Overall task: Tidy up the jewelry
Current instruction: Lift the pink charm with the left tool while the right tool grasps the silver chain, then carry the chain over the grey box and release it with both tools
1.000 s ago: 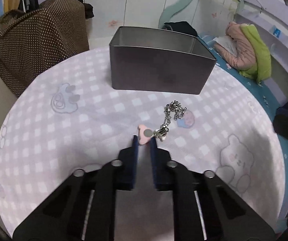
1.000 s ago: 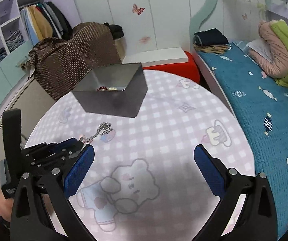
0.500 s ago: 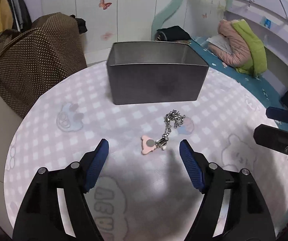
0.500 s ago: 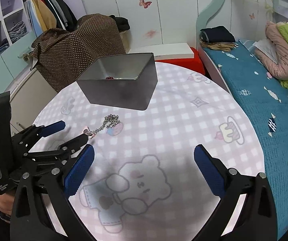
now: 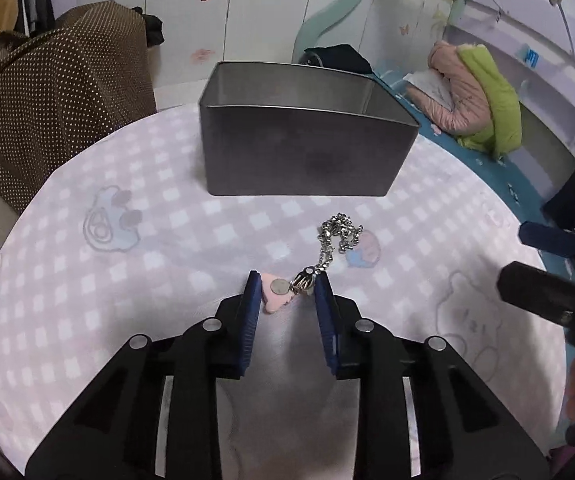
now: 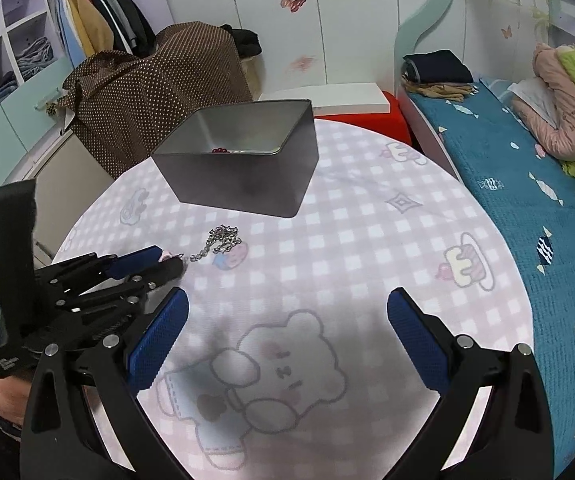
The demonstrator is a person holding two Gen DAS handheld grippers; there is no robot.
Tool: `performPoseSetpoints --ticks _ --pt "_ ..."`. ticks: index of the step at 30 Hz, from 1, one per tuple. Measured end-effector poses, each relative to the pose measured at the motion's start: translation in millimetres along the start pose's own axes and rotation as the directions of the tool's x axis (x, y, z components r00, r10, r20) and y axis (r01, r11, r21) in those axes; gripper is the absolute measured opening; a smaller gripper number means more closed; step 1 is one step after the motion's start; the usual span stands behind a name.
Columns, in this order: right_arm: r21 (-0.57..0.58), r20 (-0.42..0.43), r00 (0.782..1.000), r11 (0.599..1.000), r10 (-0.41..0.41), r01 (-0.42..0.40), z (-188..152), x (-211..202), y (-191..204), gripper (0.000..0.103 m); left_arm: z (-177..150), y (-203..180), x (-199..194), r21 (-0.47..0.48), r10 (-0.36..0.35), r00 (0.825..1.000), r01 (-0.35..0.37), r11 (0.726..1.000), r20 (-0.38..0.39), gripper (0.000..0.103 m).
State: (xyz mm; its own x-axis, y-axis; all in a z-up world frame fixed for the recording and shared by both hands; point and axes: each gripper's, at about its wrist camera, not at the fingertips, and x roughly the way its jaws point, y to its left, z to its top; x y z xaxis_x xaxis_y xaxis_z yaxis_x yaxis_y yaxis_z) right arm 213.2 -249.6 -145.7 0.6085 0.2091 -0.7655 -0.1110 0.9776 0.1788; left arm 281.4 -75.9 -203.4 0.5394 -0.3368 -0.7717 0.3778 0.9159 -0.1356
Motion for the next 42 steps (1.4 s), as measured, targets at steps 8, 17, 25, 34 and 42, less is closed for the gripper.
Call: performPoseSetpoints --ticks 8,17,25,34,42 --pt "-0.036 -0.048 0.998 0.999 0.034 -0.036 15.6 36.9 12.9 0.096 -11.2 18.5 -18.4 -0.042 0.009 1.000 -0.008 0.999 0.014 0.025" --pt "-0.122 -0.102 0.994 0.991 0.045 -0.058 34.8 83.9 41.7 0.073 -25.3 31.7 -43.4 -0.080 0.012 0.999 -0.009 0.997 0.036 0.025" --pt "-0.258 -0.083 0.997 0.966 -0.007 -0.015 30.1 83.1 55.9 0.012 -31.1 41.5 -55.7 -0.118 0.013 0.999 -0.007 0.993 0.050 0.025" --pt "-0.236 -0.053 0.998 0.970 0.038 -0.050 28.9 64.5 46.9 0.003 -25.8 41.3 -66.3 -0.120 0.015 0.997 -0.006 0.993 0.076 0.025" --pt "-0.228 -0.031 0.997 0.971 0.071 -0.077 36.1 43.6 45.0 0.003 -17.3 41.4 -74.8 -0.120 0.021 0.994 -0.008 0.993 0.103 0.025"
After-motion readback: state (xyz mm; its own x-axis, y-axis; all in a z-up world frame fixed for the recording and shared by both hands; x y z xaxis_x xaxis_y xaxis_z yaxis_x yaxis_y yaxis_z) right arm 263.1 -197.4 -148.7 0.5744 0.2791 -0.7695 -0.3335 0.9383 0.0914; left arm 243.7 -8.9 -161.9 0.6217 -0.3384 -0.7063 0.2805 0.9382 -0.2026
